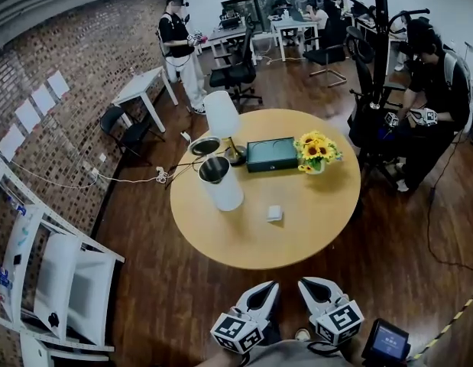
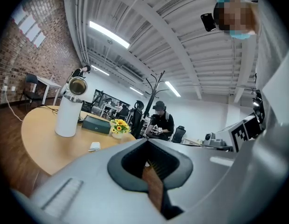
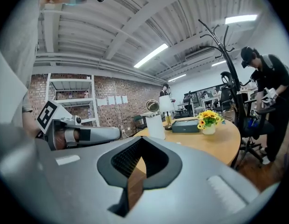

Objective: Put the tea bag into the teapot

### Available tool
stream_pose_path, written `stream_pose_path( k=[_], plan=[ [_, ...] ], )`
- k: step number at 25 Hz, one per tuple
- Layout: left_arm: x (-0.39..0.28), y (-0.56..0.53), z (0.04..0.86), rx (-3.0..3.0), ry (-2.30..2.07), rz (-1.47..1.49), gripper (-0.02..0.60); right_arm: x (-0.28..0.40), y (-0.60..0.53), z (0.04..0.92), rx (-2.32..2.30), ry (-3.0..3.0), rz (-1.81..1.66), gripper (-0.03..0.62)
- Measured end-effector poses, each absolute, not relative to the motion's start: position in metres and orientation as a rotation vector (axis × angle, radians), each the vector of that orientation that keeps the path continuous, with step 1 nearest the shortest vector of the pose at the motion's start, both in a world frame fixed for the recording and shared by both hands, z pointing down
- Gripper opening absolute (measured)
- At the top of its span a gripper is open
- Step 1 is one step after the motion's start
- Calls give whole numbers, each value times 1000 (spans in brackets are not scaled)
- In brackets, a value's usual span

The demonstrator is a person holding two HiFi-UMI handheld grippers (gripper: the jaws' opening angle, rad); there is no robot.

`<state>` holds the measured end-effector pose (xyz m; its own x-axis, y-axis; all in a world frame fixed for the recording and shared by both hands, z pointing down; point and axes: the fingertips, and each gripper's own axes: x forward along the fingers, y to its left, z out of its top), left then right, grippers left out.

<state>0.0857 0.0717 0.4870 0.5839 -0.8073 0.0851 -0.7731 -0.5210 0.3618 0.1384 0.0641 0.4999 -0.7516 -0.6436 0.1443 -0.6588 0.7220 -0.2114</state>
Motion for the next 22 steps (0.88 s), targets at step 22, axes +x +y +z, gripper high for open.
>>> stream_pose_path(
  k=[22],
  plan=[
    [-33, -136, 483, 2581, -1027, -125, 0, 28, -137, 495, 1368, -2697, 334, 8]
  ],
)
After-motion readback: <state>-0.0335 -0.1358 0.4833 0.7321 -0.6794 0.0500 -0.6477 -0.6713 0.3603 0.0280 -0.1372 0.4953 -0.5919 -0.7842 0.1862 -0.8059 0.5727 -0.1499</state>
